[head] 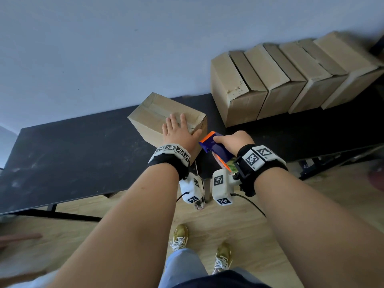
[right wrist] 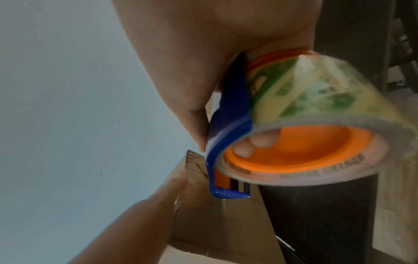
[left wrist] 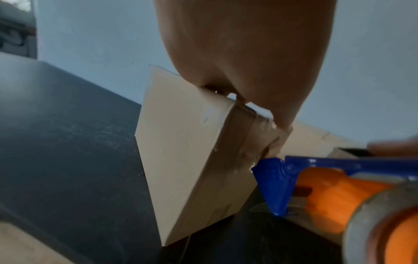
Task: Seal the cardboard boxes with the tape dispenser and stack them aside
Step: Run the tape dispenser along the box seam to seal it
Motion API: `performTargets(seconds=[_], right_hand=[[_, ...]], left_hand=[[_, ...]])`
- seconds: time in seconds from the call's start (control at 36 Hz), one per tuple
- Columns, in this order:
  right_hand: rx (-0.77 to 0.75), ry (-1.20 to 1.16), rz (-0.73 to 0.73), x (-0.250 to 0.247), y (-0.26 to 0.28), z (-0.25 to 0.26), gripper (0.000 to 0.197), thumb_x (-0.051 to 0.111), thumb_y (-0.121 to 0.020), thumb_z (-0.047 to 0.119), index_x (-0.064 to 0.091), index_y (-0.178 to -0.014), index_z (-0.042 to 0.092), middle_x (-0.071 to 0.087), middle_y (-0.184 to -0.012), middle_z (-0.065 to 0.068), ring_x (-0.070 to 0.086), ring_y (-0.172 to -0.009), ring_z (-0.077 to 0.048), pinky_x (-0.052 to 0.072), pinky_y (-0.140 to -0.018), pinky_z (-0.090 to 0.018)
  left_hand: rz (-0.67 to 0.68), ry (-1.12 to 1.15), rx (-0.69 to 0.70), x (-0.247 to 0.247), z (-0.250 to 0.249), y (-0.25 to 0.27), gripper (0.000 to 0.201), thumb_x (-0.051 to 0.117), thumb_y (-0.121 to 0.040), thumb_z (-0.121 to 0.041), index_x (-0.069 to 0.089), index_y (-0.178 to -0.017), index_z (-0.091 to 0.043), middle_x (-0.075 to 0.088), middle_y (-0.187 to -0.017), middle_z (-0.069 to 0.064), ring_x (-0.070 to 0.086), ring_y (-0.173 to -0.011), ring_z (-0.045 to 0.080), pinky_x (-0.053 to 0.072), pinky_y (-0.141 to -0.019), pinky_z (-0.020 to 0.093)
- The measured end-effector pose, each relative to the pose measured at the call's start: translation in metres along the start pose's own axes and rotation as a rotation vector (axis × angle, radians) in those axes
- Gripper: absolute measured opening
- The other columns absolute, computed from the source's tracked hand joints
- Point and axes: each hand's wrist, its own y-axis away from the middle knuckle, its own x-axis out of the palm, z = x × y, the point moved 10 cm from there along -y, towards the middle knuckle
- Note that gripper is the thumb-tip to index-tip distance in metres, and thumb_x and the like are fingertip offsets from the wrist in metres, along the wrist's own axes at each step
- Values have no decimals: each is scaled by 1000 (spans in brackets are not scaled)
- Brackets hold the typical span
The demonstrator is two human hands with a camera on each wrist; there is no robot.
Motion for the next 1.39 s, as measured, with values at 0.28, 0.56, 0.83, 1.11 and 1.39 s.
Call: performTargets(seconds=[0.28, 0.56, 0.83, 1.11, 1.39], right_hand=[[-33, -33, -71, -16, 10, 22, 42, 66, -84, 45, 62, -102, 7, 62, -95, -7, 58, -82, -26, 40, -70, -30], [-77, -72, -65, -16, 18, 47, 49, 63, -87, 46, 60, -115, 5, 65, -109, -9, 61, -97, -28, 43, -76, -32], [-139, -42, -57, 2, 17, 71, 36, 62, -87, 44, 54, -81, 9, 58, -79, -5, 58, -76, -25, 42, -67, -31], [-115, -42, -111, 20, 11, 89, 38, 62, -87, 46, 49, -76, 12, 55, -72, -2, 51, -61, -16, 36, -53, -29], [-120, -114, -147, 15, 15, 97, 42, 64, -84, 49, 50, -75, 10, 55, -72, -4, 51, -60, -18, 35, -52, -29]], left_hand=[[113, -264, 192, -25, 28, 1, 78, 52, -85, -5, 19, -150, -32, 20, -156, 2, 20, -141, 30, 20, -115, 52], [-12, -400, 87, -30, 46, 19, 64, 54, -92, -43, 23, -146, -28, 43, -135, 8, 42, -121, 30, 41, -93, 38], [-64, -276, -23, -31, 87, 15, 68, 39, -94, -56, 15, -149, -25, 8, -159, 5, 5, -146, 32, 11, -113, 57], [65, -135, -18, -13, 104, 2, 65, 30, -96, -59, -1, -151, -43, -7, -161, -5, -7, -147, 32, 6, -112, 64], [25, -178, -82, -22, 97, -6, 70, 31, -95, -60, 4, -152, -31, 4, -161, 6, 5, -145, 39, 10, -113, 62]])
